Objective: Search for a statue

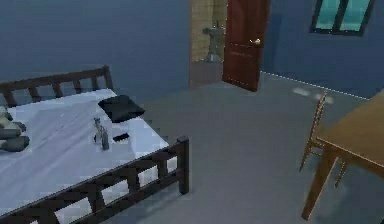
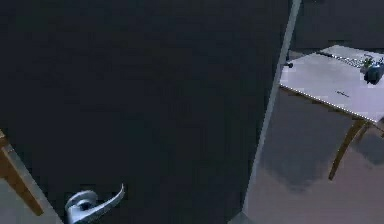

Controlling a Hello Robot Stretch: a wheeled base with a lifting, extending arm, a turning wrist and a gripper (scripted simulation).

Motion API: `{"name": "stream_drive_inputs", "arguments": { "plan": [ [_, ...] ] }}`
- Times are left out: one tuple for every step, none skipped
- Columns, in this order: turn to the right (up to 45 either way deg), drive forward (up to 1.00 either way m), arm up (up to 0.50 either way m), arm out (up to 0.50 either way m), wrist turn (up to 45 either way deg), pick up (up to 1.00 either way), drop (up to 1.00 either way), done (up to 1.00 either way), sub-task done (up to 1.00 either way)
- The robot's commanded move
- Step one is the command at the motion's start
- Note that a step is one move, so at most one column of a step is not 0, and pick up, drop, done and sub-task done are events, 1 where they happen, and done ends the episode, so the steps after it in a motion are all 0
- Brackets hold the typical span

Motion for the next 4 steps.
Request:
{"name": "stream_drive_inputs", "arguments": {
  "plan": [
    [3.0,0.00,0.00,0.00,0.0,0.00,0.00,0.00,0.00],
    [0.0,0.65,0.00,0.00,0.0,0.00,0.00,0.00,0.00],
    [30.0,0.00,0.00,0.00,0.0,0.00,0.00,0.00,0.00],
    [0.0,1.00,0.00,0.00,0.0,0.00,0.00,0.00,0.00]
  ]
}}
